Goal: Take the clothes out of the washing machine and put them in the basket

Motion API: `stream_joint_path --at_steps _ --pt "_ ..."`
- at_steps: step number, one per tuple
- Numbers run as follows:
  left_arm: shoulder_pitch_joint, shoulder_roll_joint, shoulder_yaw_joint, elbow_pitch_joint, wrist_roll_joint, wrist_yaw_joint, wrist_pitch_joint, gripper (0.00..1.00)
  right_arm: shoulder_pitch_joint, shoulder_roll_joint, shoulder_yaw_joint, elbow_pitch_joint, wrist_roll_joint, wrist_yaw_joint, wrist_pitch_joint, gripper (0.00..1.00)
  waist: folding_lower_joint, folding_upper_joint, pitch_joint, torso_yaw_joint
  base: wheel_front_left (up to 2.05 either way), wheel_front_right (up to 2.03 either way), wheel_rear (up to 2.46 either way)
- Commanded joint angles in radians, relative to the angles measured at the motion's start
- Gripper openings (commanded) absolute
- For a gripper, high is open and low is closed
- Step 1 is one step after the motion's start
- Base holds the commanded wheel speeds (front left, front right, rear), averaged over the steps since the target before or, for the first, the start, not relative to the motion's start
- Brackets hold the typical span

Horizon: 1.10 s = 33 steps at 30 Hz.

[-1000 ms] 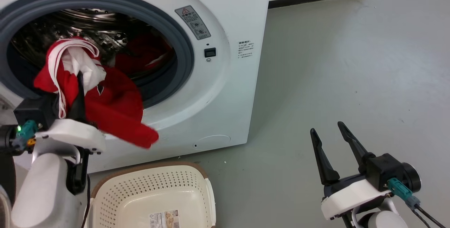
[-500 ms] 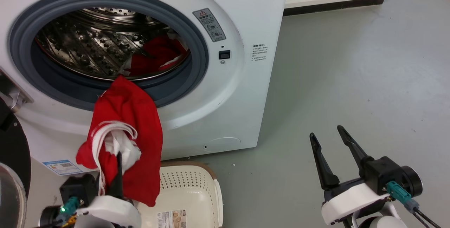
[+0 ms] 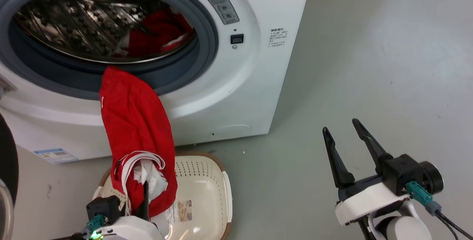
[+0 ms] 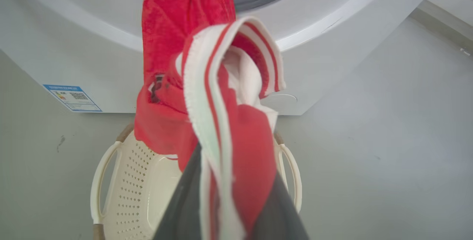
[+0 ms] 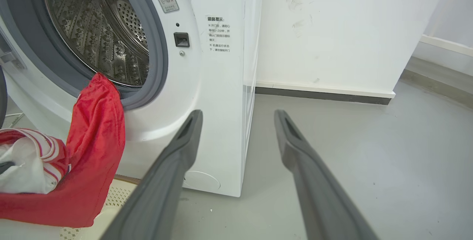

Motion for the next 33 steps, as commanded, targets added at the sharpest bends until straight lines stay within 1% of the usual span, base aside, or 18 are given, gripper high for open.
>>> stream_joint_path --at_steps 1,8,15,19,23,26,33 --pt "-0.026 0.002 0.003 0.027 -0.006 -0.007 -0.010 0.00 -0.015 0.001 0.002 -0.006 -0.004 -0.001 -0.005 1.00 -0.0001 -0.0001 0.034 -0.010 0.00 0.00 0.00" --pt "-0.126 -0.001 0.009 0.266 -0.024 -0.042 -0.044 0.00 -0.056 0.001 0.015 -0.004 0.001 -0.001 -0.012 1.00 -0.0001 -0.0001 0.128 -0.052 0.00 0.00 0.00" --pt "-0.243 0.007 0.021 0.465 -0.033 -0.074 -0.070 0.00 -0.097 0.002 0.023 -0.011 0.007 -0.001 -0.028 1.00 -0.0001 -0.0001 0.230 -0.087 0.00 0.00 0.00" --pt "-0.325 0.024 0.030 0.572 -0.035 -0.083 -0.077 0.00 -0.123 0.002 0.030 -0.017 0.008 -0.001 -0.036 1.00 -0.0001 -0.0001 0.297 -0.108 0.00 0.00 0.00" --pt "-0.412 0.046 0.034 0.675 -0.033 -0.082 -0.078 0.00 -0.147 0.002 0.044 -0.018 0.010 -0.001 -0.045 1.00 -0.0001 -0.0001 0.365 -0.132 0.00 0.00 0.00" --pt "-0.471 0.058 0.031 0.755 -0.033 -0.088 -0.059 0.00 -0.163 0.002 0.054 -0.021 0.012 -0.001 -0.052 1.00 -0.0001 -0.0001 0.416 -0.153 0.00 0.00 0.00" --pt "-0.557 0.080 0.043 0.881 -0.056 -0.094 -0.039 0.00 -0.192 0.002 0.072 -0.015 0.029 -0.001 -0.072 1.00 -0.0001 -0.0001 0.499 -0.191 0.00 0.00 0.00"
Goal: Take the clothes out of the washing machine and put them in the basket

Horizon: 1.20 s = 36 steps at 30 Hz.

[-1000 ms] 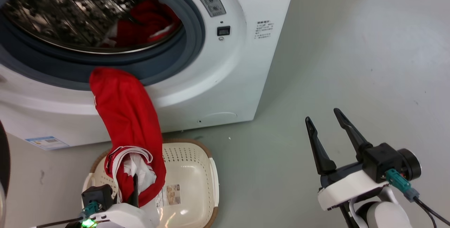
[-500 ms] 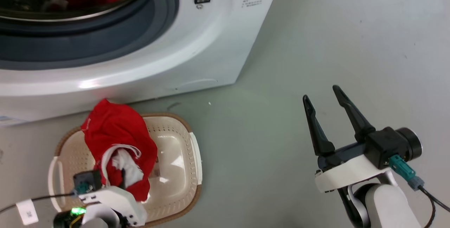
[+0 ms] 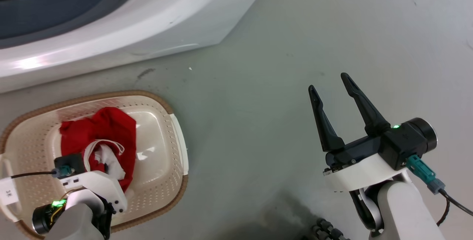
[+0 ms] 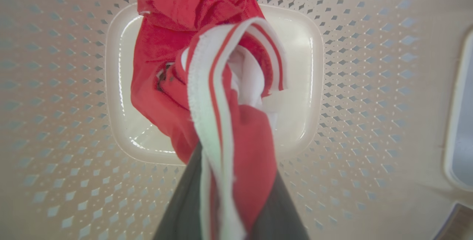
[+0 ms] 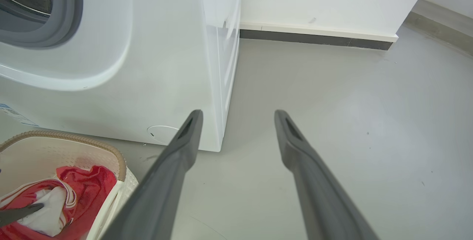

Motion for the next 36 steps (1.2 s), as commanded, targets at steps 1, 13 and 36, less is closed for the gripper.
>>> stream_joint_path --at_steps 1,13,36 --pt "-0.021 0.010 0.007 0.010 -0.005 0.003 -0.006 0.00 -0.024 0.002 0.003 0.002 0.004 -0.001 -0.007 1.00 -0.0002 0.0000 0.037 -0.025 0.00 0.00 0.00" --pt "-0.064 0.025 -0.007 0.057 -0.006 0.022 -0.008 1.00 -0.043 0.002 0.012 0.031 0.016 -0.001 -0.026 1.00 -0.0002 0.0000 0.044 -0.028 0.00 0.00 0.00" --pt "0.122 -0.071 0.045 -0.159 -0.002 0.011 -0.051 1.00 0.081 0.002 -0.046 0.071 -0.037 -0.001 0.046 1.00 -0.0002 0.0000 -0.366 0.126 0.00 0.00 0.00"
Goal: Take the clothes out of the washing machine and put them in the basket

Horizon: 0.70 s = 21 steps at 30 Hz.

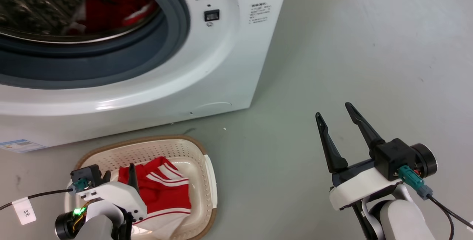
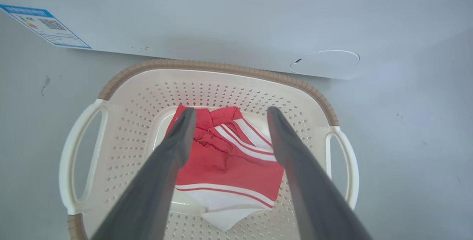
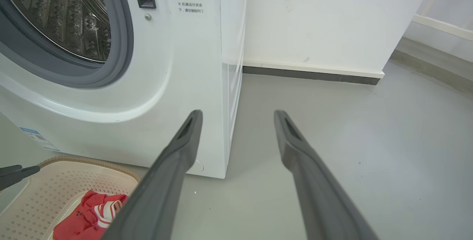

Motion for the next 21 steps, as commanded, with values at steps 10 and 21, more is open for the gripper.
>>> stream_joint_path --at_steps 10,21 --pt "0.090 -0.051 0.043 -0.297 0.102 0.011 -0.003 1.00 0.063 0.001 -0.028 -0.035 -0.016 -0.001 0.042 1.00 0.0001 -0.0001 -0.131 0.106 0.00 0.00 0.00" --pt "0.115 -0.075 0.071 -0.609 0.204 0.005 -0.002 1.00 0.096 0.001 -0.020 -0.057 -0.019 -0.001 0.071 1.00 0.0001 -0.0001 -0.173 0.130 0.00 0.00 0.00"
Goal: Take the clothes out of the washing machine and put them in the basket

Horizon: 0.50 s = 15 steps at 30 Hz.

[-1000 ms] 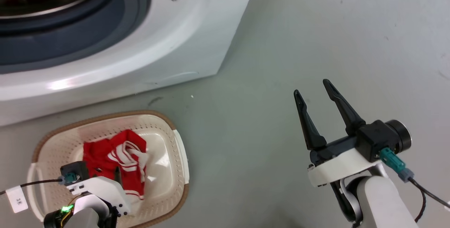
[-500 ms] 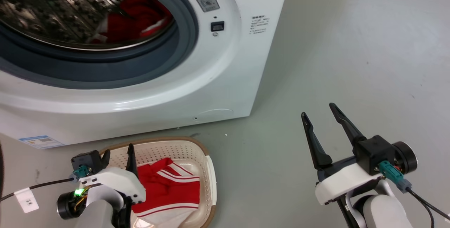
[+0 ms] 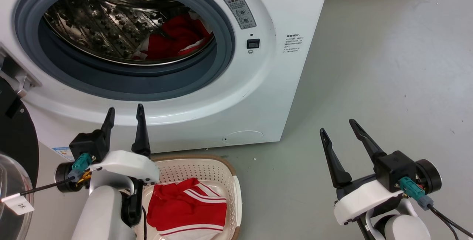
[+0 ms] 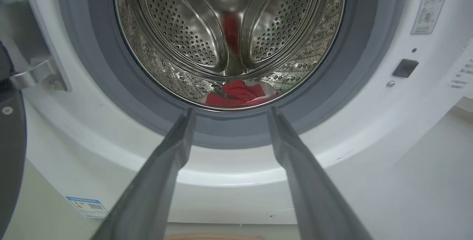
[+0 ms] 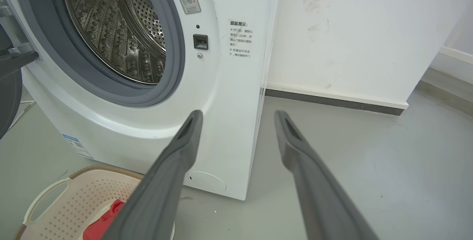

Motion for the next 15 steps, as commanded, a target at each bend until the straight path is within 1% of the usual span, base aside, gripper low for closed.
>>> stream_joint_path --at_steps 1,4,8,9,10,15 --pt "-0.013 0.002 -0.005 -0.024 0.016 -0.008 -0.002 1.00 0.015 0.001 0.004 -0.008 0.002 -0.001 0.005 1.00 0.0002 -0.0001 -0.001 -0.004 0.00 0.00 0.00" --pt "-0.061 0.025 -0.011 -0.022 0.030 -0.015 -0.002 1.00 0.009 0.001 0.014 -0.014 0.010 -0.001 0.005 1.00 0.0002 -0.0001 0.011 -0.020 0.00 0.00 0.00" --pt "-0.126 0.060 -0.013 0.026 0.042 -0.025 0.001 1.00 -0.008 0.001 0.034 -0.008 0.014 -0.001 0.001 1.00 0.0002 -0.0001 0.030 -0.066 0.00 0.00 0.00" --pt "-0.126 0.060 -0.013 0.026 0.042 -0.025 0.001 1.00 -0.008 0.001 0.034 -0.008 0.014 -0.001 0.001 1.00 0.0002 -0.0001 0.030 -0.066 0.00 0.00 0.00" --pt "-0.164 0.077 -0.009 0.056 0.038 -0.026 0.005 1.00 -0.014 0.001 0.037 -0.006 0.020 -0.001 -0.005 1.00 0.0002 -0.0001 0.040 -0.088 0.00 0.00 0.00" --pt "-0.254 0.131 0.002 0.135 0.034 -0.034 0.031 1.00 -0.033 0.001 0.062 0.004 0.041 -0.001 -0.023 1.00 0.0002 -0.0001 0.081 -0.153 0.00 0.00 0.00"
